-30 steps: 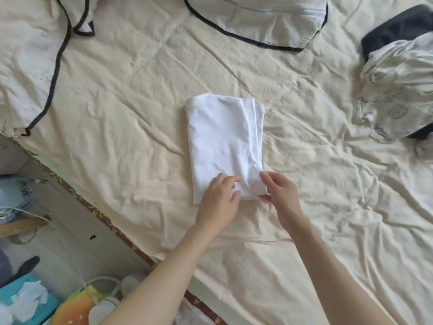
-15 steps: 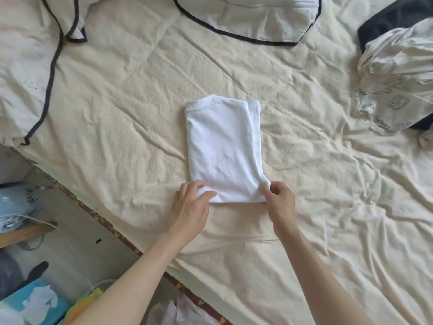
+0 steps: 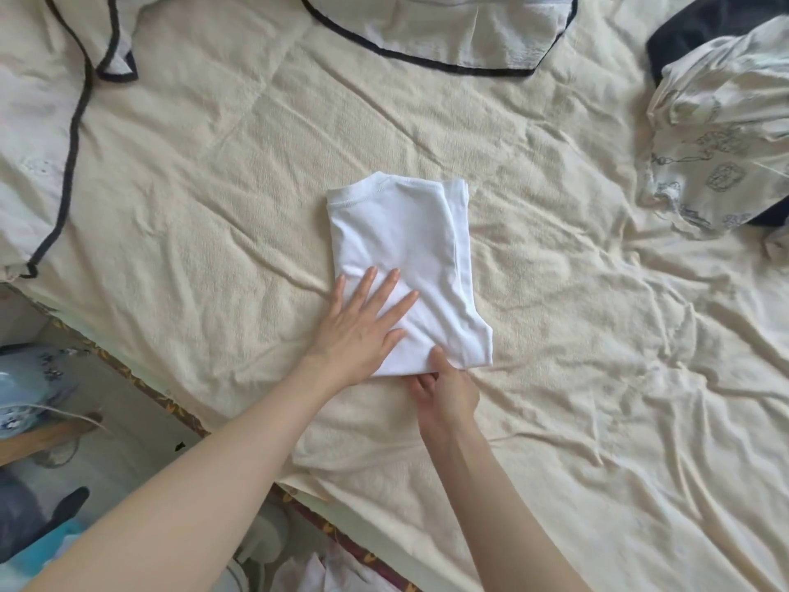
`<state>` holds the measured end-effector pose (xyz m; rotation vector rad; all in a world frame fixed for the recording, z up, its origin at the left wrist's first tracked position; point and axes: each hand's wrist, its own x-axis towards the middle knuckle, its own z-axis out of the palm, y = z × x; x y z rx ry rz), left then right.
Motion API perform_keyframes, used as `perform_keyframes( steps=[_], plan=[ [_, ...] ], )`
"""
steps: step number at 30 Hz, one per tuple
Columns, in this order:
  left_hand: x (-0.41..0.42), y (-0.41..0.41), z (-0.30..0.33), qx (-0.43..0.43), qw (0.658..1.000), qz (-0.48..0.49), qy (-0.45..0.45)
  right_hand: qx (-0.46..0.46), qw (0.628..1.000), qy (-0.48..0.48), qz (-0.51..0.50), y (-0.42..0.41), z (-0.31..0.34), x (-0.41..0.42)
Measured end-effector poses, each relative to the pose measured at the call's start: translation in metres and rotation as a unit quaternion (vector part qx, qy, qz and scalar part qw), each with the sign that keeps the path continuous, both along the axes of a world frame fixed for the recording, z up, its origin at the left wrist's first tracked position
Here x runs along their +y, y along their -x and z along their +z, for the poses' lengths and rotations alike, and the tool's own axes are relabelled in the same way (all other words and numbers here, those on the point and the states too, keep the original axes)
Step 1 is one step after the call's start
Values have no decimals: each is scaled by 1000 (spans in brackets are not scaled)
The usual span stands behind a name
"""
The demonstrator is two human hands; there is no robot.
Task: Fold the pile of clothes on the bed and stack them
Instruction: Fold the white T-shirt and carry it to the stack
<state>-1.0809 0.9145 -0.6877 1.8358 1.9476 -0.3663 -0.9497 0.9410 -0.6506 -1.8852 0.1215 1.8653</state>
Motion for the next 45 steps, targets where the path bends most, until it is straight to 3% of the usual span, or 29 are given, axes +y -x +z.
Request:
perform_keyframes(
  steps=[5, 8, 10, 11, 13, 16, 19, 23, 30, 36, 38, 45],
  plan=[
    [16, 5, 18, -49, 993, 62, -92, -118, 982, -93, 118, -60, 8, 15],
    [33, 9, 22, -96, 972, 144, -158, -228, 909, -199, 288, -108, 15, 37],
    [44, 9, 20, -176, 945, 241, -135, -256, 866, -241, 357, -129, 15, 47],
    [49, 7, 19, -210, 930, 281, -106, -255, 861, -246, 365, -135, 13, 51],
    [57, 4, 13, -225, 921, 310, -65, -221, 884, -224, 345, -140, 7, 56],
    [72, 6, 11, -234, 907, 346, -46, -107, 959, -139, 222, -137, -7, 55],
    [87, 14, 14, -275, 874, 401, -4, -65, 987, -85, 120, -133, -14, 50],
    [93, 16, 20, -331, 844, 418, 51, -57, 989, -57, 122, -132, -16, 40],
    [55, 6, 55, -311, 861, 402, 4, -128, 976, -109, 137, -127, 20, 31],
    [-19, -3, 120, -407, 766, 498, 19, -146, 955, -168, 195, -143, 80, -10],
    [-45, -6, 140, -417, 754, 507, 36, -135, 949, -188, 212, -152, 100, -35],
    [-116, -47, 217, -440, 794, 416, 52, -160, 952, -218, 141, -195, 174, -145]
  ],
)
